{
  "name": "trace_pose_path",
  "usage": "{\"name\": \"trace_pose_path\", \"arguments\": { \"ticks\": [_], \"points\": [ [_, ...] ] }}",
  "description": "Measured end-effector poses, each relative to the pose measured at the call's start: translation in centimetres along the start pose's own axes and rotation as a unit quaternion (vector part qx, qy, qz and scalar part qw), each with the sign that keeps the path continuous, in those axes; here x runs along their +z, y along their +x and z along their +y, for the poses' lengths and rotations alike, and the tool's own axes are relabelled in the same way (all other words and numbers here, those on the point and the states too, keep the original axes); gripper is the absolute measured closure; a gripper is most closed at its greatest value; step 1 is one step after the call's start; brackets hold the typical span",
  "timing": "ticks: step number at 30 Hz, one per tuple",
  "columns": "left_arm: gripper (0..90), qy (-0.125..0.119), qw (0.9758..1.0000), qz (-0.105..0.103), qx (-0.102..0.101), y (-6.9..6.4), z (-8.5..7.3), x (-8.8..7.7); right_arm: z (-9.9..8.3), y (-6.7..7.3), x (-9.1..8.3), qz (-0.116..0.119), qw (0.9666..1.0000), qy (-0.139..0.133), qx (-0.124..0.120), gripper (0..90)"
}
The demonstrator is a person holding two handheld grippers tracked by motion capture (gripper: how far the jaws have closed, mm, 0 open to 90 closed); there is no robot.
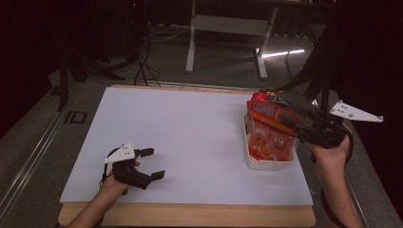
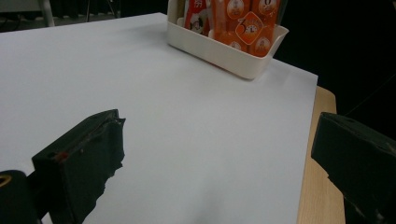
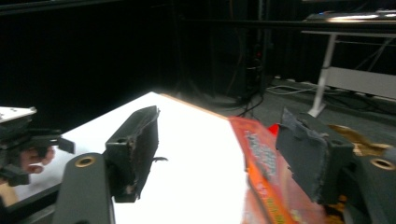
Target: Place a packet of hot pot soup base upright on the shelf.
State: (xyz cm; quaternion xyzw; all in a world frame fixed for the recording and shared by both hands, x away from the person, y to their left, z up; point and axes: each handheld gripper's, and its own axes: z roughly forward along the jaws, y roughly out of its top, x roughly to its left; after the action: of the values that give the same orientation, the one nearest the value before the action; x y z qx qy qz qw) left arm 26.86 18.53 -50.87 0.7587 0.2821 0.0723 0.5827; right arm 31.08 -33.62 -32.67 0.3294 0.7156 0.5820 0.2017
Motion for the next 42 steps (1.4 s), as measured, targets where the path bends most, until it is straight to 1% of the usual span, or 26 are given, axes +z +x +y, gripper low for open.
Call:
{"name": "trace_pose_path", "arguments": {
  "ticks": [2, 5, 7, 10, 11, 13, 15, 18, 20, 25, 26, 28, 30, 31, 32, 34, 35, 37, 38, 39, 42],
  "points": [
    [2.6, 0.000, 1.0000, 0.000, -0.001, 0.0, 0.0, 0.0, -0.3, 0.5, 0.3, 0.008, 1.0000, -0.005, -0.002, 25.4],
    [2.6, 0.000, 1.0000, -0.001, 0.000, 0.0, -0.1, 0.0, -0.7, 1.2, 0.8, 0.017, 0.9998, -0.004, -0.001, 20.4],
    [2.6, 0.001, 1.0000, -0.002, 0.000, 0.0, -0.1, 0.0, -1.2, 1.7, 1.3, 0.027, 0.9996, 0.005, -0.006, 17.8],
    [2.6, 0.001, 1.0000, -0.002, 0.000, 0.0, -0.1, 0.0, -1.9, 2.4, 1.9, 0.040, 0.9991, 0.011, -0.002, 14.5],
    [2.6, 0.001, 1.0000, -0.001, 0.000, 0.0, -0.1, 0.0, -2.2, 2.6, 2.2, 0.042, 0.9991, 0.012, -0.003, 13.9],
    [2.6, 0.000, 1.0000, -0.001, 0.000, 0.0, -0.1, -0.1, -2.8, 3.0, 2.6, 0.050, 0.9986, 0.016, -0.002, 13.6],
    [2.6, -0.002, 1.0000, -0.001, 0.000, 0.0, -0.1, -0.1, -3.5, 3.4, 3.1, 0.048, 0.9985, 0.025, -0.009, 13.5],
    [2.6, 0.000, 1.0000, -0.002, 0.001, 0.0, -0.1, -0.1, -4.6, 3.9, 3.9, 0.055, 0.9977, 0.037, -0.015, 12.9],
    [2.6, 0.001, 1.0000, -0.001, 0.001, 0.0, -0.1, -0.1, -5.4, 4.2, 4.5, 0.064, 0.9966, 0.050, -0.014, 12.7],
    [2.6, -0.001, 1.0000, -0.002, 0.000, -0.1, -0.1, -0.1, -7.3, 4.8, 6.0, 0.074, 0.9943, 0.075, -0.017, 12.5],
    [2.6, -0.001, 1.0000, -0.003, 0.000, -0.1, -0.1, -0.1, -7.8, 5.0, 6.3, 0.080, 0.9933, 0.082, -0.016, 12.6],
    [2.6, -0.001, 1.0000, -0.003, 0.000, -0.1, -0.1, -0.1, -8.5, 5.2, 6.7, 0.083, 0.9926, 0.087, -0.015, 13.1],
    [2.6, -0.002, 1.0000, -0.003, -0.001, -0.1, -0.1, -0.1, -9.1, 5.4, 7.2, 0.088, 0.9912, 0.097, -0.017, 13.1],
    [2.6, -0.001, 1.0000, -0.003, 0.000, -0.1, -0.1, -0.1, -9.5, 5.5, 7.3, 0.089, 0.9909, 0.099, -0.019, 13.2],
    [2.6, -0.001, 1.0000, -0.003, 0.000, -0.1, -0.1, -0.1, -9.9, 5.6, 7.5, 0.096, 0.9899, 0.103, -0.017, 13.1],
    [2.6, -0.002, 1.0000, -0.003, 0.001, -0.1, -0.1, -0.1, -10.5, 5.7, 7.8, 0.092, 0.9895, 0.109, -0.022, 13.3],
    [2.6, -0.002, 1.0000, -0.004, 0.001, -0.1, -0.1, -0.1, -10.9, 5.8, 7.9, 0.100, 0.9886, 0.110, -0.019, 13.3],
    [2.6, -0.003, 1.0000, -0.004, 0.001, -0.1, -0.1, -0.1, -11.1, 5.8, 8.0, 0.102, 0.9885, 0.110, -0.016, 13.3],
    [2.6, -0.002, 1.0000, -0.005, 0.002, -0.1, -0.1, -0.1, -11.5, 5.8, 8.1, 0.101, 0.9888, 0.110, -0.013, 13.5],
    [2.6, -0.002, 1.0000, -0.005, 0.004, -0.2, -0.1, -0.1, -12.3, 5.9, 8.3, 0.104, 0.9887, 0.108, -0.009, 13.6],
    [2.6, -0.003, 1.0000, -0.007, 0.006, -0.2, -0.2, 0.0, -13.2, 5.9, 8.6, 0.104, 0.9884, 0.110, -0.008, 13.8]
  ]
}}
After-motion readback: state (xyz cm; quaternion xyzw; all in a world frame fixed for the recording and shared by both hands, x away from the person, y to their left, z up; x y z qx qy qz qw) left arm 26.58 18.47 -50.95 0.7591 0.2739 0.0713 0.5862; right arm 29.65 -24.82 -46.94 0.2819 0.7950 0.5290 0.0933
